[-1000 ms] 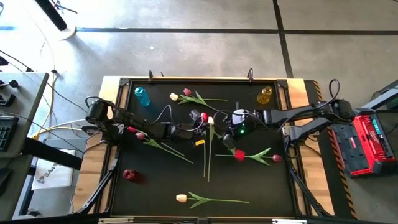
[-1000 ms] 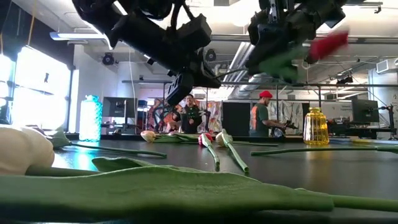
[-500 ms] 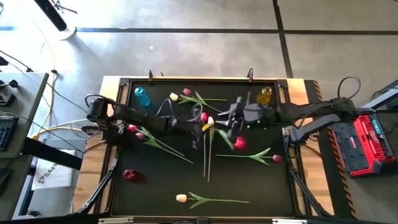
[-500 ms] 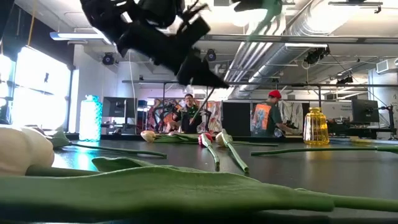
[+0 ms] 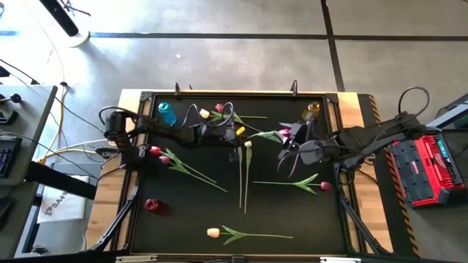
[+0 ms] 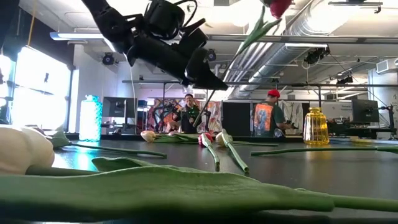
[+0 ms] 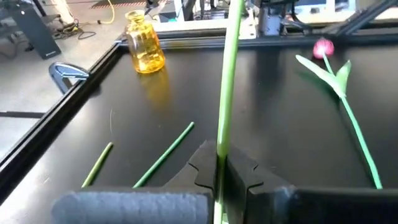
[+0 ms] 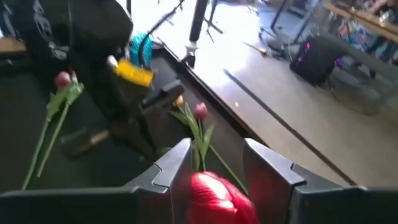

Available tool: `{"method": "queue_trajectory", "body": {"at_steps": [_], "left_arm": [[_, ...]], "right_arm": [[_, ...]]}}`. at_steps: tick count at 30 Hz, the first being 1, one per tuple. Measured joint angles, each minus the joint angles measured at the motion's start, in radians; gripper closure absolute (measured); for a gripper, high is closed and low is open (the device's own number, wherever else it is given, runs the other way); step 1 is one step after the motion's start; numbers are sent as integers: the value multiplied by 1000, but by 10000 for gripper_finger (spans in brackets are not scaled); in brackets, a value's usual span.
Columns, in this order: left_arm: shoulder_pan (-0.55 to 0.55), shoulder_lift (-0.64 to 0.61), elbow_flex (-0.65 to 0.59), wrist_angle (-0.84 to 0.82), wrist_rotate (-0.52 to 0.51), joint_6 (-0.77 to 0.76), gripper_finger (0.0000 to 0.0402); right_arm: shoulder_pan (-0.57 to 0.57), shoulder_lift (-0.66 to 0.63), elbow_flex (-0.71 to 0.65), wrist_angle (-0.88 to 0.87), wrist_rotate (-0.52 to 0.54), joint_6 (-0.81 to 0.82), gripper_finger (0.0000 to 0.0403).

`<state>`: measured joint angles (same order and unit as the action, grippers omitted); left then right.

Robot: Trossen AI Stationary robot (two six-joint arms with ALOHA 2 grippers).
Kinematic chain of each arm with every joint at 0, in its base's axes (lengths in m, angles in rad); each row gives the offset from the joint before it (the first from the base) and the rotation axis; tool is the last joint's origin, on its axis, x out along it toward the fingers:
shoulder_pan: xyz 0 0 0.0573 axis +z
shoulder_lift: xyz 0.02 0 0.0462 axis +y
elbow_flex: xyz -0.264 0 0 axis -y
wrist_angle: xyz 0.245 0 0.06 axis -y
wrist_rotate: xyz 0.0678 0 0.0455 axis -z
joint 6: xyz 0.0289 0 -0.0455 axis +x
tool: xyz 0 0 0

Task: Sort flowers into vase by color
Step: Put the right red tulip into the yellow vase

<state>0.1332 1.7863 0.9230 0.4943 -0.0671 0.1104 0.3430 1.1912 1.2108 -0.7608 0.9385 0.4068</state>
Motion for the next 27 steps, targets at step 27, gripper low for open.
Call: {"method": "queue_trajectory", "body": {"at_steps": [27], "left_arm": [[29, 0, 1, 197, 398, -75, 401]], "right_arm": [[83, 0, -634, 1111, 49, -73, 272]]}}
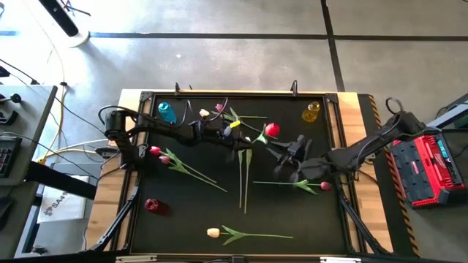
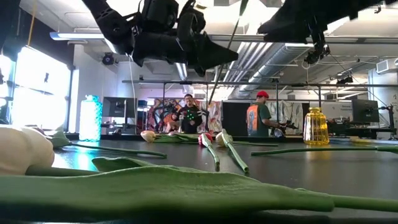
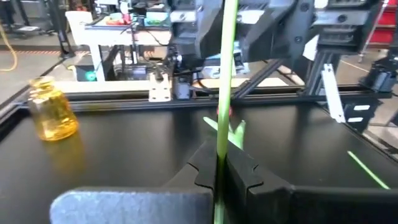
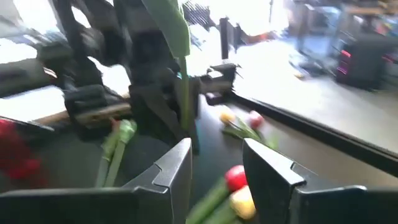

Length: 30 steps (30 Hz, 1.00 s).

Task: Sort flowers into vase by color
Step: Put the right red tulip into the yellow vase

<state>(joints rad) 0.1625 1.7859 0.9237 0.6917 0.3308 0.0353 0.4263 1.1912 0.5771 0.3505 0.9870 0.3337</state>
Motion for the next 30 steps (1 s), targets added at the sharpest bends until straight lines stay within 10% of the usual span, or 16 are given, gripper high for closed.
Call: {"method": "queue_trajectory", "body": {"at_steps": [5, 16, 30], "left_arm": [[-21, 0, 0, -12, 1, -1, 401], [-47, 0, 0, 3, -8, -7, 401], [-102, 0, 0, -50, -83, -24, 401]], "right_arm": [[-1, 0, -147, 412, -81, -192, 272], [-127, 109, -174, 585, -432, -189, 272], [-145, 285, -174, 858, -428, -296, 272]]}}
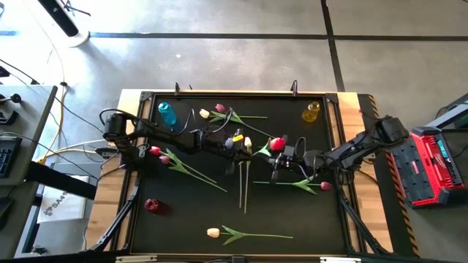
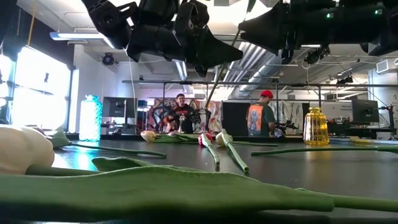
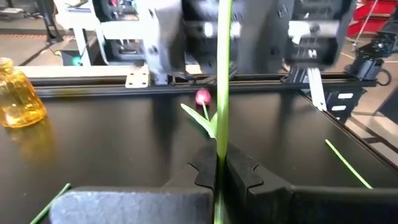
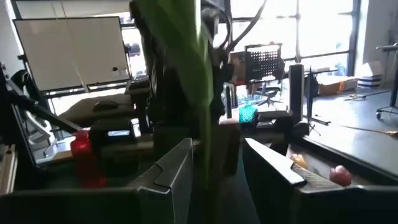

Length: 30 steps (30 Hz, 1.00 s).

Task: Sort flowers into vase by color
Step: Put the right red tulip into the yellow vase

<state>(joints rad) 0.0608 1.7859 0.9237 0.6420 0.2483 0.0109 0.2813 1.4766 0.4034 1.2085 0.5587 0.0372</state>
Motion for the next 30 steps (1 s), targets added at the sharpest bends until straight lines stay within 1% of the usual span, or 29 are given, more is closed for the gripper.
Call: {"method": "queue_trajectory", "body": {"at_steps": [3, 7, 11, 15, 16, 20, 23, 25, 27, 30], "left_arm": [[0, 0, 0, -22, -9, -8, 401], [0, -1, 0, -55, -73, -7, 401], [0, 0, 0, -56, -77, -7, 401], [0, 0, 0, -80, -79, 6, 401], [-2, 0, 0, -91, -79, 23, 401], [-13, 0, 0, -107, -82, 65, 401], [-19, 0, 0, -107, -84, 69, 401], [-21, 0, 0, -107, -85, 74, 401], [-23, 0, 0, -111, -85, 77, 401], [-22, 0, 0, -122, -86, 77, 400]], "right_arm": [[0, 28, 0, 19, -12, 45, 272], [2, 77, 0, 73, -13, 75, 272], [7, 106, 0, 137, 10, 62, 272], [7, 108, 1, 143, 17, 60, 272], [7, 108, 1, 144, 31, 60, 272], [7, 108, 1, 149, 141, 63, 272], [7, 108, 1, 151, 166, 63, 275], [8, 108, 1, 151, 165, 63, 284], [7, 108, 1, 151, 165, 58, 306], [8, 108, 1, 150, 141, 27, 365]]}}
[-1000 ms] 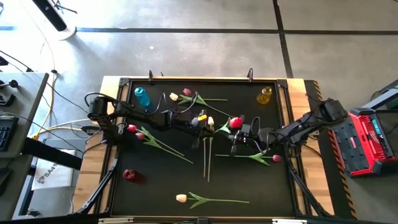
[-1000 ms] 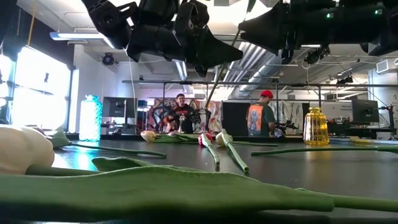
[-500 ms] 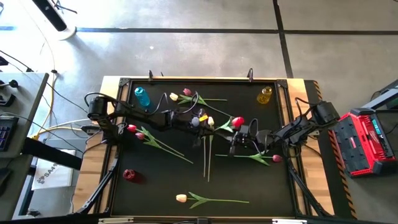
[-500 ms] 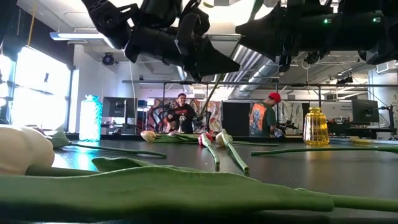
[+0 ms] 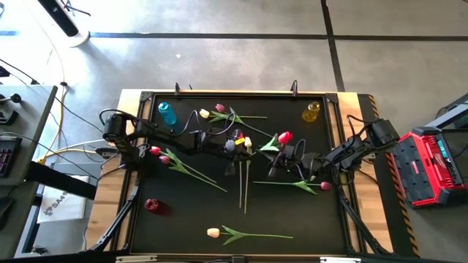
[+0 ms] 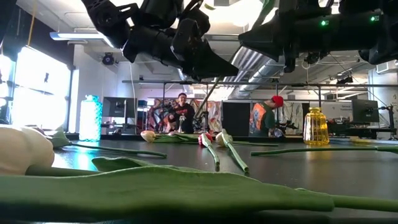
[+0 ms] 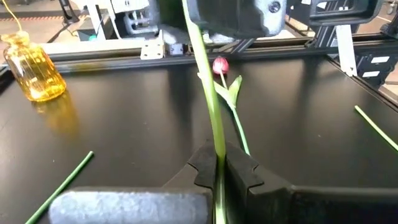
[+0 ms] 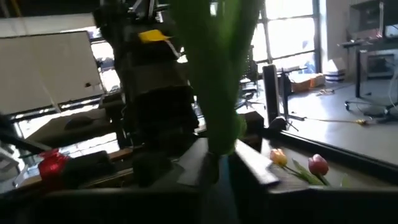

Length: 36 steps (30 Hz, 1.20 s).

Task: Sort flowers into vase by color
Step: Put the right red tulip into the yellow vase

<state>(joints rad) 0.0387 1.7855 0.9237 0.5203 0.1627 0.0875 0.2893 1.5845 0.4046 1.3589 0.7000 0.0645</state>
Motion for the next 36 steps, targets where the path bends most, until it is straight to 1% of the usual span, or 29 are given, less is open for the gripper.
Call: {"method": "queue_trajectory", "body": {"at_steps": [1, 2, 3, 4, 7, 9, 11, 13, 15, 18, 20, 24, 27, 28, 30, 36], "left_arm": [[0, 0, 0, -5, 0, -1, 397], [-1, 0, 0, -8, 2, -4, 392], [-1, 0, 0, -13, 3, -4, 385], [-1, 0, 0, -21, 2, -4, 377], [-1, 0, 0, -52, -49, 0, 345], [0, 0, 0, -72, -84, 3, 320], [-1, 0, 0, -102, -105, 11, 296], [-1, 1, -3, -116, -105, 14, 277], [2, 1, -17, -107, -104, 13, 265], [9, 1, -44, -83, -102, 7, 258], [15, 1, -68, -38, -105, -4, 258], [25, 1, -106, 7, -107, -14, 257], [27, 1, -114, 10, -117, -16, 257], [27, 1, -120, 11, -121, -16, 257], [27, 1, -128, 6, -124, -16, 257], [28, 1, -132, 8, -127, -16, 257]], "right_arm": [[-1, 0, 0, -1, -15, -19, 384], [0, 0, 0, -1, -25, -36, 392], [0, 0, 2, -3, -23, -39, 392], [-1, 0, 6, -8, -10, -38, 392], [-8, -21, 15, -57, 56, -55, 399], [-14, -61, 17, -119, 149, -62, 398], [-21, -117, 17, -195, 280, -68, 400], [-30, -185, 17, -289, 404, -103, 401], [-47, -258, 17, -372, 503, -135, 401], [-78, -370, 17, -478, 631, -179, 402], [-104, -445, 17, -529, 672, -214, 402], [-165, -574, 17, -542, 737, -335, 402], [-219, -658, 17, -538, 854, -454, 402], [-241, -684, 17, -539, 871, -493, 403], [-278, -732, 17, -539, 872, -549, 403], [-383, -824, 26, -524, 872, -647, 403]]}}
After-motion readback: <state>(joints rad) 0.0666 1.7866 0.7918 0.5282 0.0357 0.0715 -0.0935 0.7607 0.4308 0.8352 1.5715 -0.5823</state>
